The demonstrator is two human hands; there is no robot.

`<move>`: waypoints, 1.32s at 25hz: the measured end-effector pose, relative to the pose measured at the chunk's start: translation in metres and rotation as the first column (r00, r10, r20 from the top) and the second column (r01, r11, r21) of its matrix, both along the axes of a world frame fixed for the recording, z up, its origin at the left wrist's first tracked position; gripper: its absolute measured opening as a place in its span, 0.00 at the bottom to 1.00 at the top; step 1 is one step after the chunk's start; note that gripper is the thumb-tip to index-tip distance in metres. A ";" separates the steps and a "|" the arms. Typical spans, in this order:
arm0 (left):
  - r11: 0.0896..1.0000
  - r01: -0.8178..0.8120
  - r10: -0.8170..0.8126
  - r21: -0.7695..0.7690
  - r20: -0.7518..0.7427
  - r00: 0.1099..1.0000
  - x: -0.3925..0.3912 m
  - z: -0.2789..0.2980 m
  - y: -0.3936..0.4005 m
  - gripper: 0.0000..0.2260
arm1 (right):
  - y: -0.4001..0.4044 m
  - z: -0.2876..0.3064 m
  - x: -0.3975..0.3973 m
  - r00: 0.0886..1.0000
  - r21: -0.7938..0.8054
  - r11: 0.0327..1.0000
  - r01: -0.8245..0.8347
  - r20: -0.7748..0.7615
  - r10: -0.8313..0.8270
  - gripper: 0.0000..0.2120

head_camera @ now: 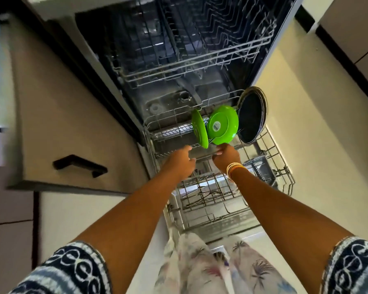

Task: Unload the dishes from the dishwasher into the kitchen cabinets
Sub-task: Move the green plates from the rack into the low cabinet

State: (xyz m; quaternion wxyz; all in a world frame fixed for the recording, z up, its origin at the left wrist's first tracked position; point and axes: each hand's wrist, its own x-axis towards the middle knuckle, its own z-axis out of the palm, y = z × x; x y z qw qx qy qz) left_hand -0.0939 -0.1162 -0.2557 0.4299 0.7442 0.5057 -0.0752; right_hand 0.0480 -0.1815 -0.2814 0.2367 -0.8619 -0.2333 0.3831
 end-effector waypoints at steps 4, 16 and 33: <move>0.993 -0.117 0.117 0.005 0.049 0.992 0.060 -0.070 0.040 0.19 | 0.031 -0.066 0.048 0.990 0.076 0.989 0.124 0.056 -0.128 0.19; 0.895 -0.420 0.436 -0.149 0.094 0.895 0.149 -0.209 0.093 0.35 | 0.086 -0.212 0.118 0.821 0.293 0.769 0.569 -0.146 -0.552 0.30; 0.433 -0.672 0.868 -0.601 0.076 0.491 0.081 0.001 0.076 0.12 | 0.026 0.011 0.041 0.888 0.322 0.909 -0.265 0.448 0.100 0.14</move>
